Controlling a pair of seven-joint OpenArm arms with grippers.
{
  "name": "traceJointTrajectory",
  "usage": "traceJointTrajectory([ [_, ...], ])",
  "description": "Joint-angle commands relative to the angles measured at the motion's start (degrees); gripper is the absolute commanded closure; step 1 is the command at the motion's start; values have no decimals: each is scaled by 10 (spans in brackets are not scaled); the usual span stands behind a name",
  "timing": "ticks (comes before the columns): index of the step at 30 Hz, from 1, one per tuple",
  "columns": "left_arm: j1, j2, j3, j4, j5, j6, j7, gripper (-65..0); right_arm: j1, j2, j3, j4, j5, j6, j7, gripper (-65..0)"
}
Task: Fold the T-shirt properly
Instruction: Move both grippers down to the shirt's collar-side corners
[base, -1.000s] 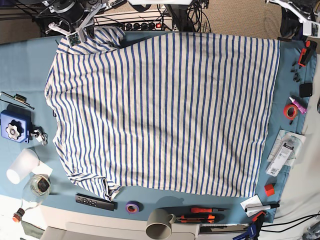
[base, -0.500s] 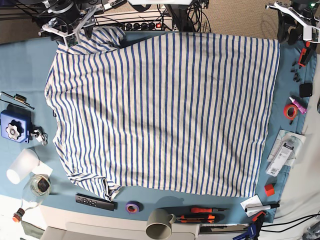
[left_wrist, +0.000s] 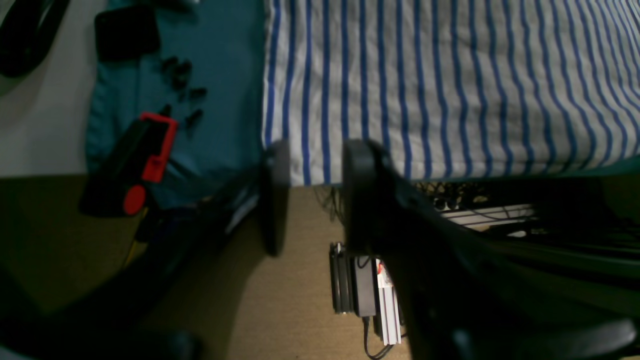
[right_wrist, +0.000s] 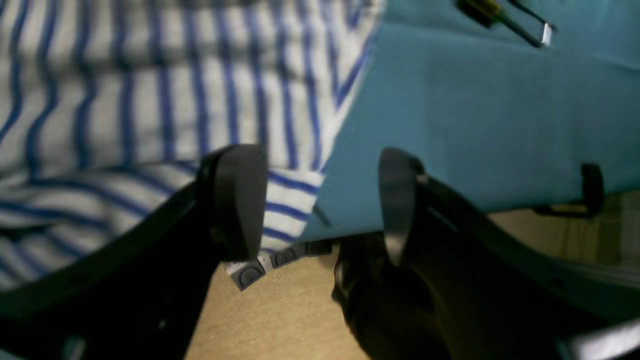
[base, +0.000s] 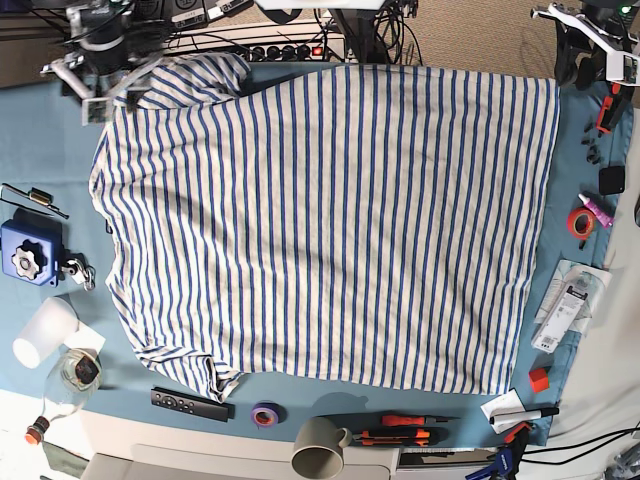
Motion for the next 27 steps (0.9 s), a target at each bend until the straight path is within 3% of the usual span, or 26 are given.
traceJointTrajectory([
  [1,7,-3,-6,9,-8,-2,-13,-194,-2,5,17,-7,5,-1,6,-353],
  [3,5,-3,-6,9,-9,-2,-13,-194,5,5,41,-42,30,15,5,-353],
  [9,-4,-3,-5,9,-10,-2,-13,-194,33,3,83,-134,153,132,-11,-352],
  [14,-5,-3,-5,9,-10,-2,-13,-194,35,-21,84,-158,206,191,-10,-352],
  [18,-5,-3,-4,9,-10,-2,-13,-194,54,-33,84,-188,218,203,-3,-352],
  [23,-5,-3,-4,9,-10,-2,-13,-194,94,-33,84,-262,256,250,-22,-352],
  [27,-5,-3,-4,9,-10,-2,-13,-194,104,-33,84,-305,280,263,-34,-352],
])
